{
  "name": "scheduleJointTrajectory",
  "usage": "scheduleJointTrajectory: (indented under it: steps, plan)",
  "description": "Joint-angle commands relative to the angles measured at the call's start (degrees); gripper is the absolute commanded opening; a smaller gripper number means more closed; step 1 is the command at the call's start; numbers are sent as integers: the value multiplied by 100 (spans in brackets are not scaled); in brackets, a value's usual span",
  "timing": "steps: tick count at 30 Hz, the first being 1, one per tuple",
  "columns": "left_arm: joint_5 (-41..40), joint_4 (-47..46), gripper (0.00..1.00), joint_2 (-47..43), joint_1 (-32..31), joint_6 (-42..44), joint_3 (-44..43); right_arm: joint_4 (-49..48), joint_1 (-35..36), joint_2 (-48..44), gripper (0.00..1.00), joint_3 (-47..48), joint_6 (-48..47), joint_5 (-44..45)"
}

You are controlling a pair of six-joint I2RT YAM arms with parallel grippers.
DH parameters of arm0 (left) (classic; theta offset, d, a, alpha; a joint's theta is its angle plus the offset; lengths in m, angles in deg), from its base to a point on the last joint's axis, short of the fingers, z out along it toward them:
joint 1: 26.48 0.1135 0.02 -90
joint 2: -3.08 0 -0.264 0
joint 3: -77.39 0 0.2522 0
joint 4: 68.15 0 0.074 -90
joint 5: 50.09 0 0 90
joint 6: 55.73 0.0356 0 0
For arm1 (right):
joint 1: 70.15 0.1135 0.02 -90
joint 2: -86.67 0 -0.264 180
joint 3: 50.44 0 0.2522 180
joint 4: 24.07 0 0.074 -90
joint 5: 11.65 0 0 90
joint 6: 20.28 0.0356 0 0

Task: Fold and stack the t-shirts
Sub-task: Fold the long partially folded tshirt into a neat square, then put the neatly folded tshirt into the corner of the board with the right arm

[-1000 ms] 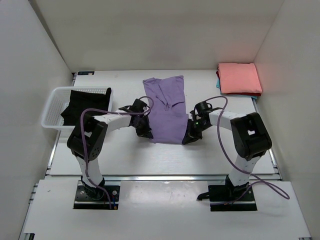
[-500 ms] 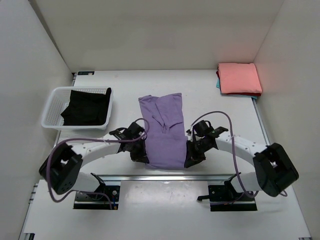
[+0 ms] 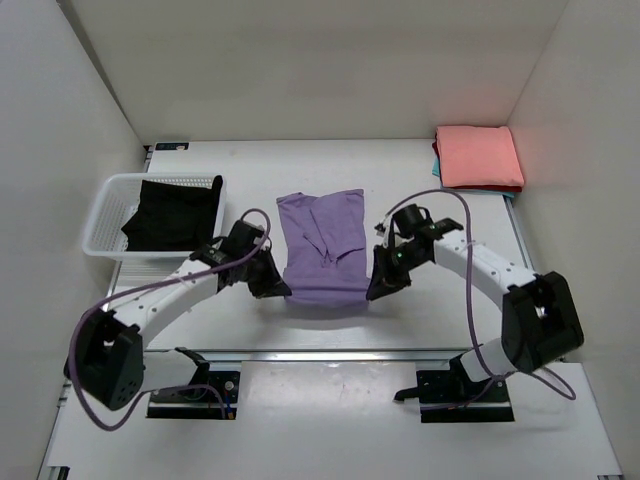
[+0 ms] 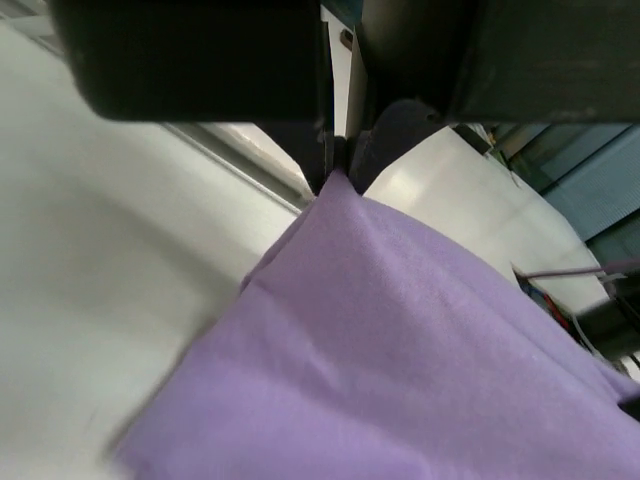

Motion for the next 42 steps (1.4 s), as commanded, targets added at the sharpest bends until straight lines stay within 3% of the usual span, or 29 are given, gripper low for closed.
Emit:
scheduleJointTrajectory:
  steps: [1, 5, 8, 10, 12, 13, 14, 15, 16, 18, 20, 24, 26, 29, 31, 34, 35, 36, 37, 38, 40, 42]
  plan:
    - [-123, 247, 0, 514, 517, 554, -768, 555, -321, 641, 0, 1016, -495, 236]
    - [53, 388, 0, 1709, 1071, 1063, -1893, 863, -664, 1958, 0, 2590, -706, 315]
    - [-17, 686, 0, 2851, 1353, 1293, -3360, 1180, -875, 2891, 0, 4382, -601, 333]
    - [-227, 914, 3, 3539, 1511, 1373, -4667, 1469, -998, 3970, 0, 6257, -548, 394]
    - [-316, 872, 37, 4302, 1643, 1382, -5505, 1794, -1200, 4843, 3, 7782, -407, 482]
    - [-168, 776, 42, 4523, 1748, 1355, -6004, 2074, -1331, 5454, 15, 8823, -216, 561]
    - [-19, 810, 58, 4891, 1793, 1329, -6549, 2312, -1394, 5982, 27, 9730, -83, 474]
    - [87, 801, 59, 5286, 1871, 1285, -6815, 2540, -1507, 6440, 38, 10130, 83, 508]
    - [271, 906, 60, 5620, 1933, 1224, -7305, 2604, -1595, 6636, 40, 10761, 198, 517]
    - [369, 968, 61, 5991, 1960, 1197, -8072, 2639, -1649, 6665, 43, 10645, 130, 875]
    - [483, 986, 61, 6151, 1986, 1171, -8285, 2796, -1509, 6612, 46, 10774, -221, 1558]
    - [475, 486, 62, 5739, 1934, 1215, -7524, 3279, -1456, 6235, 50, 10881, -574, 2782]
    - [493, 388, 63, 5379, 1907, 1284, -7118, 3255, -1447, 5858, 51, 10400, -714, 2951]
    - [317, 747, 63, 4975, 1749, 1609, -6713, 3237, -1456, 4568, 51, 9187, -714, 3329]
    - [247, 915, 62, 4511, 1723, 1540, -6161, 3045, -1403, 3796, 52, 7926, -784, 3628]
    - [141, 1064, 62, 3974, 1679, 1548, -5545, 2010, -1377, 2107, 54, 5399, -654, 3427]
    - [158, 1065, 62, 3902, 1705, 1496, -5326, 1302, -1411, 1337, 54, 4231, -557, 2922]
    - [193, 1065, 61, 3762, 1740, 1496, -5123, 529, -1473, 694, 56, 3715, -487, 2438]
    - [220, 1056, 62, 3708, 1766, 1452, -5026, 225, -1639, 471, 56, 2822, -260, 2172]
    - [324, 1021, 61, 3638, 1784, 1443, -4894, -683, -1701, 190, 57, 2160, -49, 1595]
    - [414, 1003, 59, 3629, 1837, 1399, -4770, -1595, -1895, 274, 60, 1706, 102, 1019]
    - [457, 1012, 60, 3646, 1819, 1364, -4823, -1983, -1799, 1027, 72, 1976, -20, 773]
